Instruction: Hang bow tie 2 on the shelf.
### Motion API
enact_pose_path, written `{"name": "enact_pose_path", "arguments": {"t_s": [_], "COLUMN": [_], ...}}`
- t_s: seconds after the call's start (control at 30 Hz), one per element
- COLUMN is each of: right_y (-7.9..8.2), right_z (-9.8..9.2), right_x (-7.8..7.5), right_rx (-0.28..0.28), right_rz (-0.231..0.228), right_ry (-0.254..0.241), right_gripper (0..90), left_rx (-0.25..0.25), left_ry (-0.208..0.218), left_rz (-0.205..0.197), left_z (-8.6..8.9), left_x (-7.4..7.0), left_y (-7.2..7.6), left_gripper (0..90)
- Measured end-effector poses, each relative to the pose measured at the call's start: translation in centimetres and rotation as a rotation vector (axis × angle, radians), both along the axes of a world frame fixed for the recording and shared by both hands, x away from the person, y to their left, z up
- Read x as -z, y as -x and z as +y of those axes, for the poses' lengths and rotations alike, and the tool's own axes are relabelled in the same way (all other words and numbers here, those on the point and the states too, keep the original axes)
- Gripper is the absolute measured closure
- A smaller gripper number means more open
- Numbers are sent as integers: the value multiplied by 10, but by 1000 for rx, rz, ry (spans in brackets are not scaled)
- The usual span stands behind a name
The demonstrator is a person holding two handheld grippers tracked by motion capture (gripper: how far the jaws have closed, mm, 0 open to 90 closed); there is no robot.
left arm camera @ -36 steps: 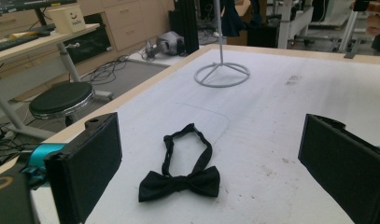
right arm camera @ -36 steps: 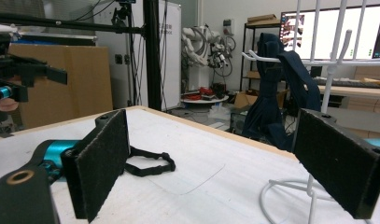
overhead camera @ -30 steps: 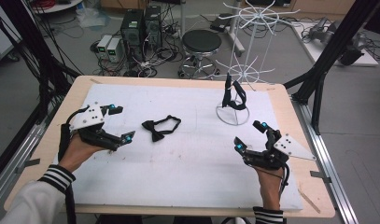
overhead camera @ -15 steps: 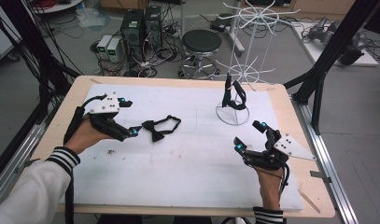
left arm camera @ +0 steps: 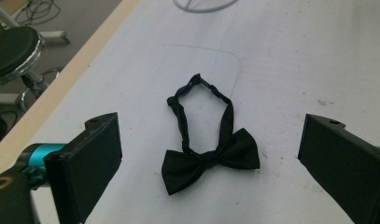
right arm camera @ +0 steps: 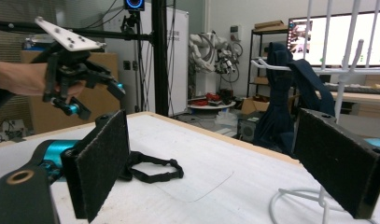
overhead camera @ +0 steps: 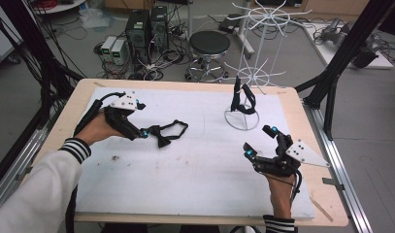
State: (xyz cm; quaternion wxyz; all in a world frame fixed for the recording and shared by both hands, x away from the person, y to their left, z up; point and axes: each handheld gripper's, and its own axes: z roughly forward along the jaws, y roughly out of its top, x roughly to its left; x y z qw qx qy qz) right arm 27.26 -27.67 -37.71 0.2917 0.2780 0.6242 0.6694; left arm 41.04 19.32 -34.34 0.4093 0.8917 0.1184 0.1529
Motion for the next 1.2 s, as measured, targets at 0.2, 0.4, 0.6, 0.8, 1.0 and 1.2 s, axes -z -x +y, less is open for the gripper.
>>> {"name": "enact_pose_path", "arguments": {"t_s": [0.2,0.4,0.6,0.8,1.0,1.2], "right_y": [1,2,1,0,1,2], "right_z": [2,2,2,4,3,1], "right_x": [0,0,0,0,0,-1], "right_rx": [-26,-33,-42,-46,-44,-46], "right_rz": [7,5,-8,-5,-4,-1], "right_ry": [-8,-9,-12,-5,-10,-23], "right_gripper": [106,105,105,105,105,105], "left_rx": [30,75,123,149,159,183], "left_ry": [-85,-173,-249,-302,-354,-403], "left_rz": [-2,15,11,17,22,37], "left_z": [-6,-14,-21,-25,-30,-33], "left_x": [3,9,22,36,45,54], "left_y": [-11,-23,-32,-41,-46,-52], "left_gripper": [79,100,117,128,171,198]}}
